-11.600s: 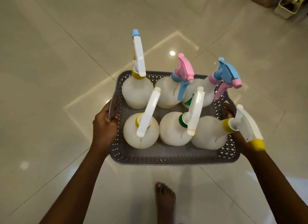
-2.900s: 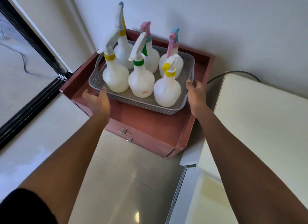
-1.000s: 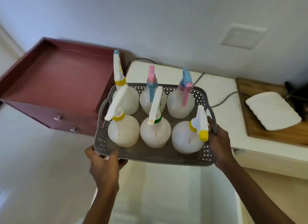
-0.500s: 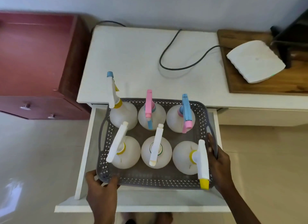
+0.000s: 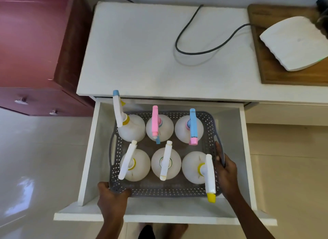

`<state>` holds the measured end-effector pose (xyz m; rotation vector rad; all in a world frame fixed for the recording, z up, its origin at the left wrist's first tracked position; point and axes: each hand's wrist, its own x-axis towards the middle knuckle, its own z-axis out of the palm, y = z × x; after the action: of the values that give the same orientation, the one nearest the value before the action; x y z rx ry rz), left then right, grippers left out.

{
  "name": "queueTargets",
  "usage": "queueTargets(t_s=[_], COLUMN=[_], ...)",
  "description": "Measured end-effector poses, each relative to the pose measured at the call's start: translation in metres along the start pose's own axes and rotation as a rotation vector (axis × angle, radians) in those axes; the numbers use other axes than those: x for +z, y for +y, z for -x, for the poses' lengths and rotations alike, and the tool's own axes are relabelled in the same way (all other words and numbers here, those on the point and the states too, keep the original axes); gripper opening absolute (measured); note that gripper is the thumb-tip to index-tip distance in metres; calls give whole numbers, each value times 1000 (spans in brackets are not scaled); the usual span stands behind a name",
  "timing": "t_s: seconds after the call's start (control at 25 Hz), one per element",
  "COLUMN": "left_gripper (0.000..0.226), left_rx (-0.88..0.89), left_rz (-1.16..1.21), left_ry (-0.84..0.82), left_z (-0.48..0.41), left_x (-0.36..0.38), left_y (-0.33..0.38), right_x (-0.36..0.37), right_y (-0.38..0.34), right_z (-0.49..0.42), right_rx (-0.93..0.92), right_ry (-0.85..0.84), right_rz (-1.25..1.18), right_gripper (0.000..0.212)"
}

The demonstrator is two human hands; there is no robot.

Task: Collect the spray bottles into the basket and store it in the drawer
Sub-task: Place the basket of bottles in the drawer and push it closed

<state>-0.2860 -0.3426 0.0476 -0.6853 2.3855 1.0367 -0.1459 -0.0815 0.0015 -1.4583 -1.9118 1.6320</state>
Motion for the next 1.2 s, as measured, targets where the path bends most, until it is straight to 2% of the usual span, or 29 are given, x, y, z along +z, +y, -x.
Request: queueTargets(t_s=[0.08, 0.28, 0.44, 0.52, 0.64, 0.76, 0.8, 0.88, 1.0, 1.08, 1.2], left_gripper=[53, 57, 56, 55, 52, 50, 50, 51, 51, 50, 63], left_rx=[-5, -60, -49, -71, -40, -34, -24, -8, -3, -26, -121], left_rz=[-21, -31, -61, -144, -144, -142, -142, -159, -177, -171, -139], left_ry=[12, 0, 3, 2, -11, -18, -11, -6, -46, -100, -244], left_z=[-16, -54, -54, -93, -101, -107, -112, -114, -116, -118, -122], left_x=[10, 33, 34, 63, 74, 83, 88, 92, 93, 89, 78], left_y=[-8, -20, -24, -48, -40, -33, -34, -39, -47, -51, -53], right_x=[12, 41, 43, 71, 67, 71, 72, 74, 71, 67, 56], right_y=[11, 41, 58, 108, 104, 102, 105, 108, 105, 102, 95], right_z=[-12, -25, -19, -36, -47, -62, -65, -64, -64, -65, -61], right_rx=[-23, -29, -8, 85, 71, 92, 103, 118, 116, 112, 144], right_ry=[-16, 36, 50, 61, 106, 139, 152, 154, 93, 34, -69], right_rz=[16, 72, 116, 149, 155, 185, 185, 194, 258, 318, 353], right_gripper=[59, 27, 25, 25, 29, 8, 7, 11, 30, 35, 41])
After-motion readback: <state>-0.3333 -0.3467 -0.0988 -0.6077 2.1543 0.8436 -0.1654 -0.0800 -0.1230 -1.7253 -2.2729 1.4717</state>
